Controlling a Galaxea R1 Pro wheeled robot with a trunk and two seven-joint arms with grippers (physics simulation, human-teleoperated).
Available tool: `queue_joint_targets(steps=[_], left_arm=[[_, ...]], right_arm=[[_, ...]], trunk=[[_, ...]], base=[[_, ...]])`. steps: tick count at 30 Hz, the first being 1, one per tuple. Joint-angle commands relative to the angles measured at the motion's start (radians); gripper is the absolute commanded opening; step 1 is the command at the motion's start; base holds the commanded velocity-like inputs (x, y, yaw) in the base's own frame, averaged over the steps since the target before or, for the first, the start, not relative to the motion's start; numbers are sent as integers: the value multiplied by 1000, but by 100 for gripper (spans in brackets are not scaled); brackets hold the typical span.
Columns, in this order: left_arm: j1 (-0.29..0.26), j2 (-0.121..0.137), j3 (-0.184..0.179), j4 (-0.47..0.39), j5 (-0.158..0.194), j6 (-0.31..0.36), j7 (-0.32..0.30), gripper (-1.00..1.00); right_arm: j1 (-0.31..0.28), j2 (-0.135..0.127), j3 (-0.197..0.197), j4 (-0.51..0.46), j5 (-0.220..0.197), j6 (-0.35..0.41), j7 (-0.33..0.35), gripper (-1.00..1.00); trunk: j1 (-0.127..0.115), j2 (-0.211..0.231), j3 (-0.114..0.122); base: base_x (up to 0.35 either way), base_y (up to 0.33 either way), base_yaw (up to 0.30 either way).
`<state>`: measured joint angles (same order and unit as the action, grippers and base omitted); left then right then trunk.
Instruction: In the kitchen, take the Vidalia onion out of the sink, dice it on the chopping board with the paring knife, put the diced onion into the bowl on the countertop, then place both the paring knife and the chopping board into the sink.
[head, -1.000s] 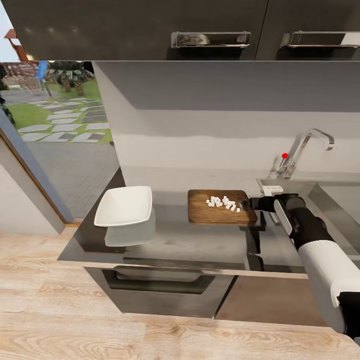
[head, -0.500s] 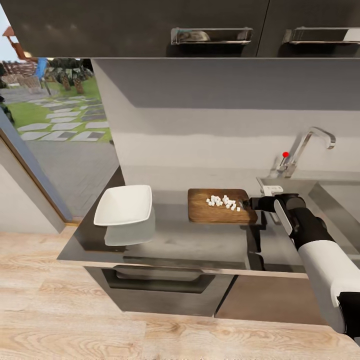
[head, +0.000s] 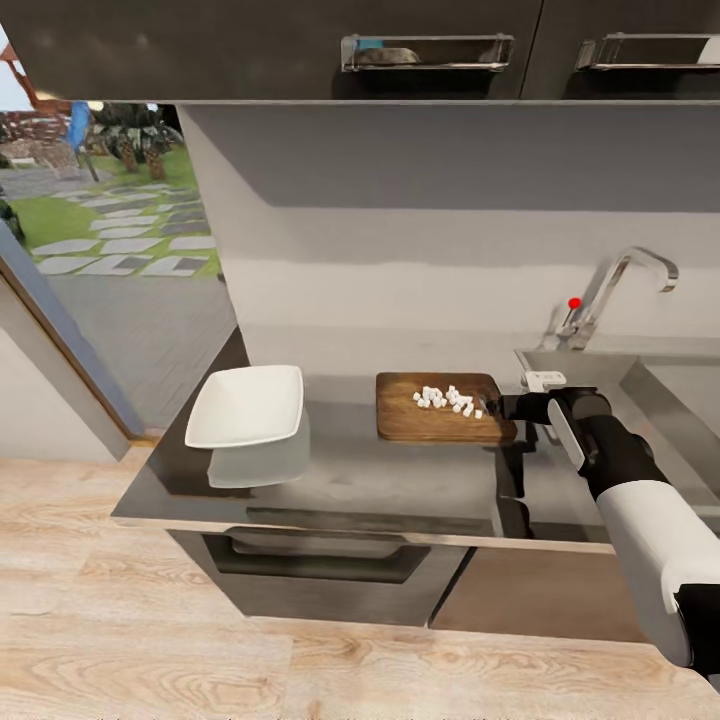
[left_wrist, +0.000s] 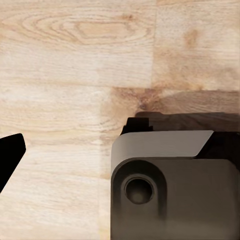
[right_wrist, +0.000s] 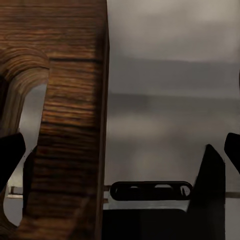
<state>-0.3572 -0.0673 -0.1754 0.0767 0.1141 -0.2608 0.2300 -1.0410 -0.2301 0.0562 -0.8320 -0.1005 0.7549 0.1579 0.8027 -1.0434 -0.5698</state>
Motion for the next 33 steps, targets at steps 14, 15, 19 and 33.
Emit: queue_joint_targets(steps=[14, 15, 19, 33], left_arm=[[-2, 6, -3, 3, 16, -4, -3, 100], [-2, 11, -1, 3, 17, -4, -3, 100], [-2, 25, -1, 3, 16, -4, -3, 100], [-2, 29, -1, 3, 16, -4, -3, 100]], right_arm=[[2, 6, 12, 6, -14, -1, -2, 100], [2, 11, 17, 10, -14, -3, -2, 100], [2, 32, 12, 7, -1, -11, -2, 100], [2, 101, 8, 19, 58, -63, -7, 100]], trunk=[[0, -1, -2], [0, -1, -2], [0, -1, -2], [0, -1, -2]], base=[[0, 0, 0], [0, 0, 0], [0, 0, 0], [0, 0, 0]])
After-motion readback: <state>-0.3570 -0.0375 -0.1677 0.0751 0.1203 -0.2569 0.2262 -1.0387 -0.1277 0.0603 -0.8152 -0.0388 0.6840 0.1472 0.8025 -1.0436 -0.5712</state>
